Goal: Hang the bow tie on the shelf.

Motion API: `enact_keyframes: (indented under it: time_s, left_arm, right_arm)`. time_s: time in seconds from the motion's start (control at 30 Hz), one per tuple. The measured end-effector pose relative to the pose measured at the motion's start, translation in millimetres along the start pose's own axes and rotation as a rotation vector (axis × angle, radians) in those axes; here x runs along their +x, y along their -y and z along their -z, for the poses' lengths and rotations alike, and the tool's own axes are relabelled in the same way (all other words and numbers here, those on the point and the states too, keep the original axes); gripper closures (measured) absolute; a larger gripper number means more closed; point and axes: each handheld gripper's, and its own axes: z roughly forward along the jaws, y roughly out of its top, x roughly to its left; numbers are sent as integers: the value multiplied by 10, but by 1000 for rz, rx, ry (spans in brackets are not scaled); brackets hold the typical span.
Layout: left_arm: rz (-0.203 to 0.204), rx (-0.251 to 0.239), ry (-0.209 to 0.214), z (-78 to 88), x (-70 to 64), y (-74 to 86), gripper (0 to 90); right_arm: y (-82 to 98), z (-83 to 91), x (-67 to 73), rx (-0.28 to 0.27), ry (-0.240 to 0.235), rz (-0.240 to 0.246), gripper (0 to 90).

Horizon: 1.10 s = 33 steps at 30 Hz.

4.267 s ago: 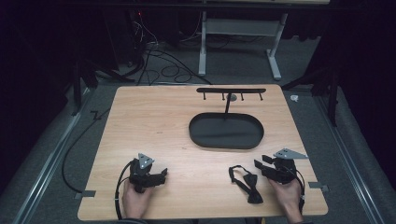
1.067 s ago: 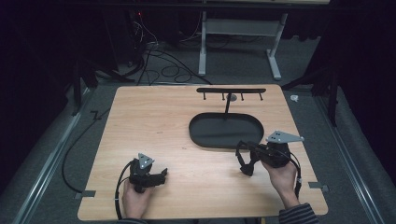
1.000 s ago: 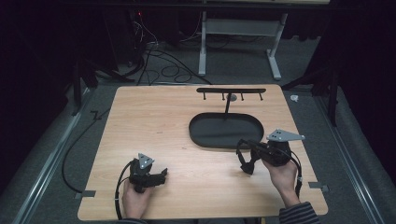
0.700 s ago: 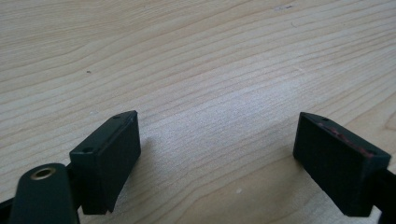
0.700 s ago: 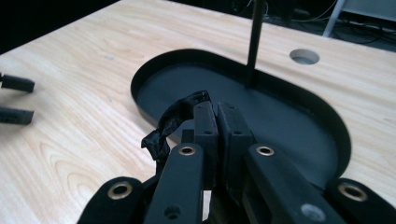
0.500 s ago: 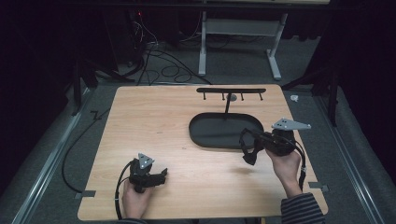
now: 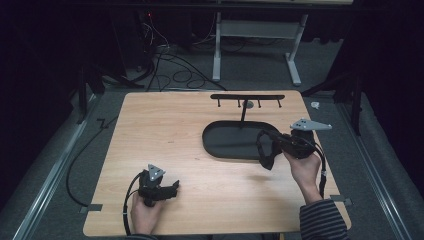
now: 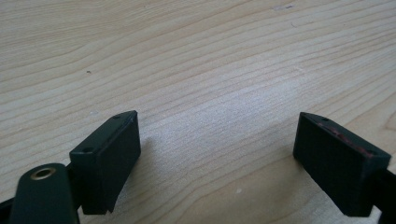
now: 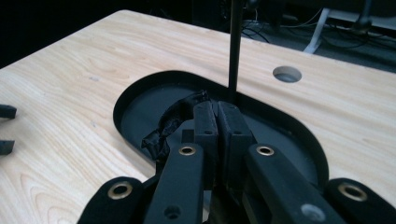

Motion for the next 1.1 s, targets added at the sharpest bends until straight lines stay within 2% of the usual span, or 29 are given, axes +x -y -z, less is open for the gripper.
enact_keyframes:
  time_s: [0.1, 0.27, 0.57, 1.1]
  left_arm:
    - [0, 0, 0, 0, 0, 0, 153]
    - [0, 0, 0, 0, 0, 0, 153]
    - [0, 0, 0, 0, 0, 0, 153]
    - [0, 0, 0, 0, 1, 0, 153]
  right_arm:
    - [-95, -24, -9, -11, 13, 12, 887]
    - [-201, -77, -36, -17, 26, 5, 887]
    - [-309, -140, -90, -19, 26, -12, 886]
    - [-553, -192, -146, -44, 62, -10, 887]
